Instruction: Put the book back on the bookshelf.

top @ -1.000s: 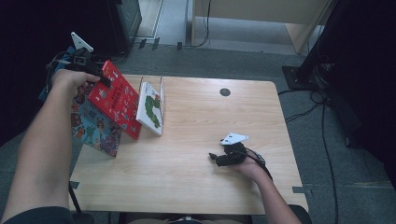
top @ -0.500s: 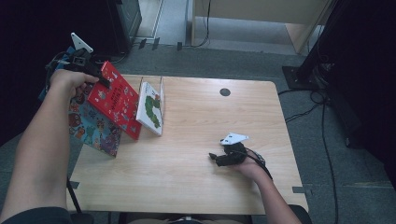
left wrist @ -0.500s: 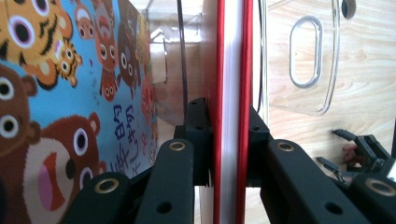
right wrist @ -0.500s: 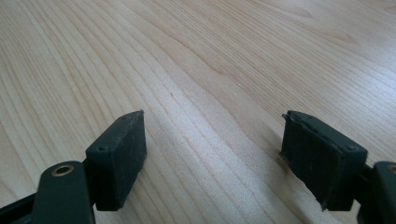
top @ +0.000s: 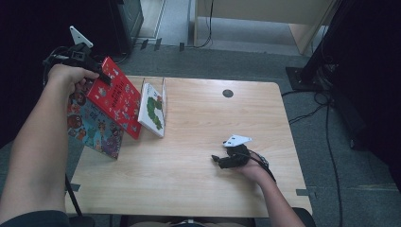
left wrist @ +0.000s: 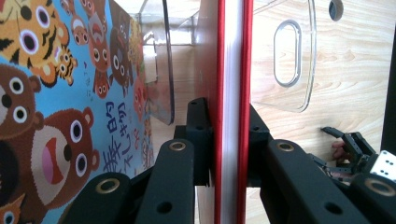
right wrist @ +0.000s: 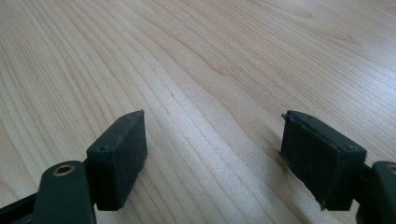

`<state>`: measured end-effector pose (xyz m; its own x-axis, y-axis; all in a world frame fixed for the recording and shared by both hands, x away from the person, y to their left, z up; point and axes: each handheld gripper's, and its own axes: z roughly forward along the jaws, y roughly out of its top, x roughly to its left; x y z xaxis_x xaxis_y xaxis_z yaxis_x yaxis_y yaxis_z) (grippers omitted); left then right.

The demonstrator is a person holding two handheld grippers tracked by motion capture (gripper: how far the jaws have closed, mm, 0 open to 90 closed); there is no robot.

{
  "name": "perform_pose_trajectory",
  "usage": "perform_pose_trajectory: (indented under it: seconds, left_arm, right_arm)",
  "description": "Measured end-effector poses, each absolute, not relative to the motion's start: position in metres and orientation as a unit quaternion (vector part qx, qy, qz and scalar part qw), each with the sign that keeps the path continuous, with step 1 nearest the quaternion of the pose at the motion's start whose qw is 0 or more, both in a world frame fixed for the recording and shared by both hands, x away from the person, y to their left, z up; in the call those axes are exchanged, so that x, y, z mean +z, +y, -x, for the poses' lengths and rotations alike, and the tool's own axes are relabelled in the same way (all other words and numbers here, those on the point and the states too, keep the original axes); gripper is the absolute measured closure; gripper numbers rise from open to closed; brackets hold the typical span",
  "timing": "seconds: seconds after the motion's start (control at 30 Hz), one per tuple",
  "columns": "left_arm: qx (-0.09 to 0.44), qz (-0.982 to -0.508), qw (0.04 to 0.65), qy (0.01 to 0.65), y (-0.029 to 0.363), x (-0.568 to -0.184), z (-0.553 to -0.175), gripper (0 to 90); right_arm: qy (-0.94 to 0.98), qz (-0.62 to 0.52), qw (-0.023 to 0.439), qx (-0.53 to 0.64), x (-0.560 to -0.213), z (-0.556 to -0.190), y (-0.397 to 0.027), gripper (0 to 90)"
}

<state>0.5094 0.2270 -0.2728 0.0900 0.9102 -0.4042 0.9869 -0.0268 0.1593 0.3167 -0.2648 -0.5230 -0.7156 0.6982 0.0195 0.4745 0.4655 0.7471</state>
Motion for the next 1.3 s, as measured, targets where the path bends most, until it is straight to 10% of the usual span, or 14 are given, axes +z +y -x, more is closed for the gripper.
perform_pose_trajectory:
  seconds: [1.3]
  left_arm:
    - [-0.068,-0.727,0.151,0.667,0.197,-0.262,-0.496,79.2]
  right_arm:
    - [0.844,-0.345,0.146,0.383,-0.523,-0.317,-0.264,23.2]
